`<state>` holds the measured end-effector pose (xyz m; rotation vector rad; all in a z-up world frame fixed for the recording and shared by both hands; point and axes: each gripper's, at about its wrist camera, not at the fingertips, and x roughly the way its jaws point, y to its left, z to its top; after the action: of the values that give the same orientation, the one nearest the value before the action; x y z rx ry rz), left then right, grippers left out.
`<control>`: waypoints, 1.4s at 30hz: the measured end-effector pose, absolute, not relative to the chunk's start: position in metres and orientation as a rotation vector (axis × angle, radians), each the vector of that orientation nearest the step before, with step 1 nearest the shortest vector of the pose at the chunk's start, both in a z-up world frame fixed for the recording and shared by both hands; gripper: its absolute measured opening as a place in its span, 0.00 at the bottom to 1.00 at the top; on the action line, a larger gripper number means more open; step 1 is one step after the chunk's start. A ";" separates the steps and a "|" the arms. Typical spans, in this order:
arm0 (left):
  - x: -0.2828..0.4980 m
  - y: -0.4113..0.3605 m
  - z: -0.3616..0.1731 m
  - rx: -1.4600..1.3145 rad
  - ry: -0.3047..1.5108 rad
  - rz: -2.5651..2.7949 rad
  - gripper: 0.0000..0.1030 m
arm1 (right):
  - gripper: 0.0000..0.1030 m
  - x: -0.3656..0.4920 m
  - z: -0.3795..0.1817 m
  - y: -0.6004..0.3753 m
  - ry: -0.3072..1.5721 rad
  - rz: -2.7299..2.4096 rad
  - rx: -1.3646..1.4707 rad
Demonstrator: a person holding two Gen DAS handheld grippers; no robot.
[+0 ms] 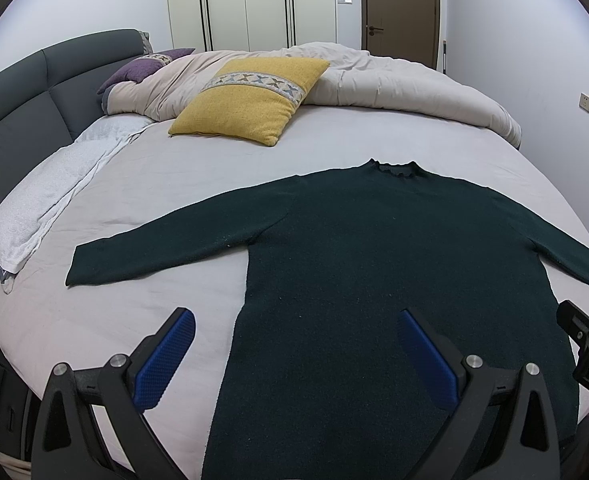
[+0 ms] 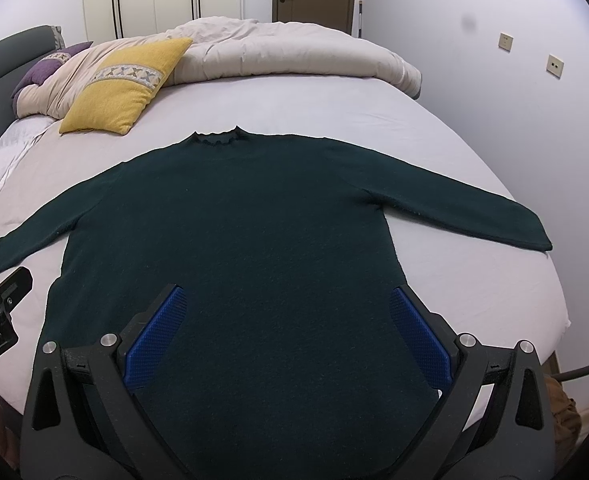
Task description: Fold small clothes
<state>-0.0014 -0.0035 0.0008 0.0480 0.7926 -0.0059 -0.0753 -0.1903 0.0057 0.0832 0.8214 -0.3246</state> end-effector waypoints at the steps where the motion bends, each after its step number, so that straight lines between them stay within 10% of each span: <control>1: -0.002 -0.004 0.001 0.048 0.793 -0.006 1.00 | 1.00 -0.076 0.005 -0.191 0.822 -0.324 0.082; 42: -0.005 -0.014 -0.003 0.101 0.751 -0.031 1.00 | 1.00 -0.076 -0.006 -0.224 0.823 -0.314 0.156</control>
<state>-0.0053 -0.0144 -0.0027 0.1013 0.7507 -0.0312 -0.0758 -0.2239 -0.0063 0.1556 0.8234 -0.3139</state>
